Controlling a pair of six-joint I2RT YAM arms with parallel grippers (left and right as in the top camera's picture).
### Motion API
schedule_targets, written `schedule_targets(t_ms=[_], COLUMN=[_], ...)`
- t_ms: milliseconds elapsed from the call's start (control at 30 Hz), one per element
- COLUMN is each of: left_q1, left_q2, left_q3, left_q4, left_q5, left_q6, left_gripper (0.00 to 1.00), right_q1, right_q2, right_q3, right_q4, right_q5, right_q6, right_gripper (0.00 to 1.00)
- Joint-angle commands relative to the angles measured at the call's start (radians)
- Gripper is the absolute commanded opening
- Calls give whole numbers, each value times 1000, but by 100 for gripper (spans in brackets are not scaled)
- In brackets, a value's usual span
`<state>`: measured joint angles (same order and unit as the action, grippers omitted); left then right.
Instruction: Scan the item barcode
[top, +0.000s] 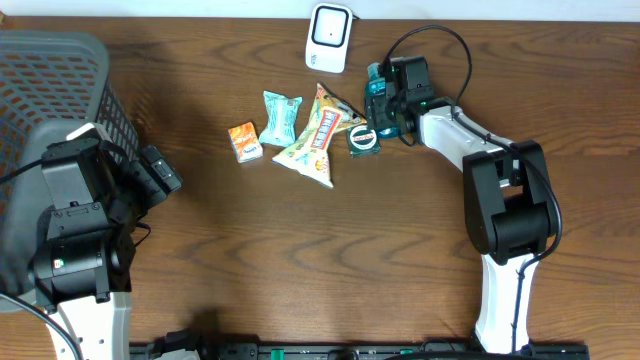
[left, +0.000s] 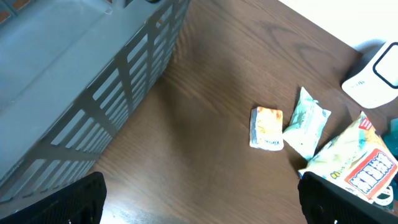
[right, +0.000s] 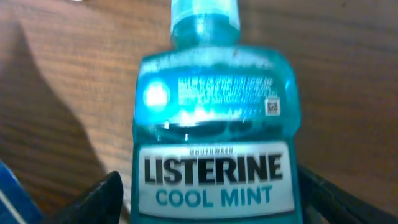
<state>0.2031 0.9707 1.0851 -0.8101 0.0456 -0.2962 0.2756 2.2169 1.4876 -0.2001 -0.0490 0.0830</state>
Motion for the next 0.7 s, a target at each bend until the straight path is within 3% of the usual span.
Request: schedule_targets(t_ms=[0, 233, 500, 667], left_q1=[6, 6, 6, 6], left_q2=[2, 2, 2, 2], left_q3=[5, 5, 5, 5], left_q4=[-1, -1, -1, -1], left_q5=[-12, -12, -12, -12], left_q6=[-9, -9, -9, -9], left_gripper=[98, 98, 98, 98], right_q1=[10, 30, 55, 55], right_q2=[7, 7, 10, 32], right_q3=[13, 13, 13, 11], right_q4=[-26, -80, -80, -74], right_q5=[-9, 158, 248, 240], right_q6=[-41, -94, -95, -96], right_gripper=[78, 77, 57, 57])
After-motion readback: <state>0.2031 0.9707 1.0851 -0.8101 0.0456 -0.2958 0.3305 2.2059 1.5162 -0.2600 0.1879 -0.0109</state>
